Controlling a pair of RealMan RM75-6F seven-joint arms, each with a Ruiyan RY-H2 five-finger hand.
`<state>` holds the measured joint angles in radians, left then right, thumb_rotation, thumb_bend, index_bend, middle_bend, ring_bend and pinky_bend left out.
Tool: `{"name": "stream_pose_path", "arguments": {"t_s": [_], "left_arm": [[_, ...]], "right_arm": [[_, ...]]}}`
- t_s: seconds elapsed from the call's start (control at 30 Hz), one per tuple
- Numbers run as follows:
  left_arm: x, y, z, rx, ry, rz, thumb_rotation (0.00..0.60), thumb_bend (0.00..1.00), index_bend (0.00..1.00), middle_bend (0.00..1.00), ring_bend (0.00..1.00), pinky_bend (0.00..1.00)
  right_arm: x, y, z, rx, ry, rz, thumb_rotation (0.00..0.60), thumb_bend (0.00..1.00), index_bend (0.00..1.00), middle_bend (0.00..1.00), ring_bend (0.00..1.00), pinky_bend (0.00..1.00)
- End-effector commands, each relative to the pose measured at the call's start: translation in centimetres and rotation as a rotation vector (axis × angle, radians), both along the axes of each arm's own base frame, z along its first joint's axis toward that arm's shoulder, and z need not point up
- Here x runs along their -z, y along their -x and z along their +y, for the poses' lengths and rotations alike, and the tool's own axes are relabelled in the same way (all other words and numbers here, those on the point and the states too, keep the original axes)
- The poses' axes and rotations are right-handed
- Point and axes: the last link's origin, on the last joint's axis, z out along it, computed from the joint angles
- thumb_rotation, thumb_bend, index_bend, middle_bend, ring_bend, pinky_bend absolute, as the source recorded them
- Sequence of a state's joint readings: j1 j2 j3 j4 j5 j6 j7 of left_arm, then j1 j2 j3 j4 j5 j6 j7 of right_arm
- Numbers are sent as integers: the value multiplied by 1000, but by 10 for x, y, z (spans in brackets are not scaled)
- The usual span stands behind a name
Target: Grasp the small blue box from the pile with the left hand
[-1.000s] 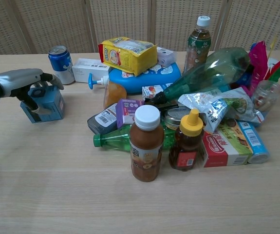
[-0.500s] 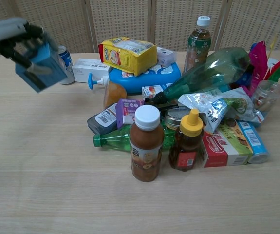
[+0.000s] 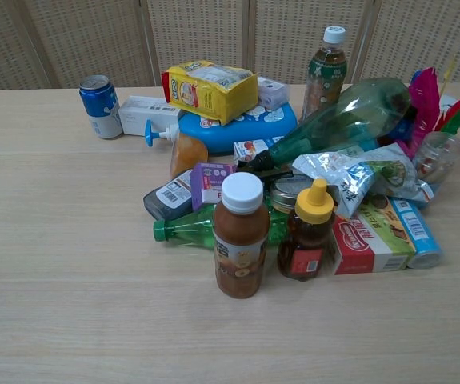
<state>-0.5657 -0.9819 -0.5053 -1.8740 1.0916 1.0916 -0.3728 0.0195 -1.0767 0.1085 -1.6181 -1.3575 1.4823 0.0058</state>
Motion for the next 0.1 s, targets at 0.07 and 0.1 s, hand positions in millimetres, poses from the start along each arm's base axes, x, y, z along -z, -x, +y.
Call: {"name": "stream_pose_path", "arguments": {"t_s": [0.07, 0.1], "left_arm": [[2, 0, -3, 6, -6, 11, 600, 375, 654, 680, 815, 788], [3, -1, -3, 9, -5, 13, 600, 374, 654, 680, 815, 788]], "right_arm": [[-1, 0, -1, -2, 1, 2, 390, 180, 0, 0, 0, 0], [-1, -1, -1, -2, 1, 3, 390, 180, 0, 0, 0, 0]]}}
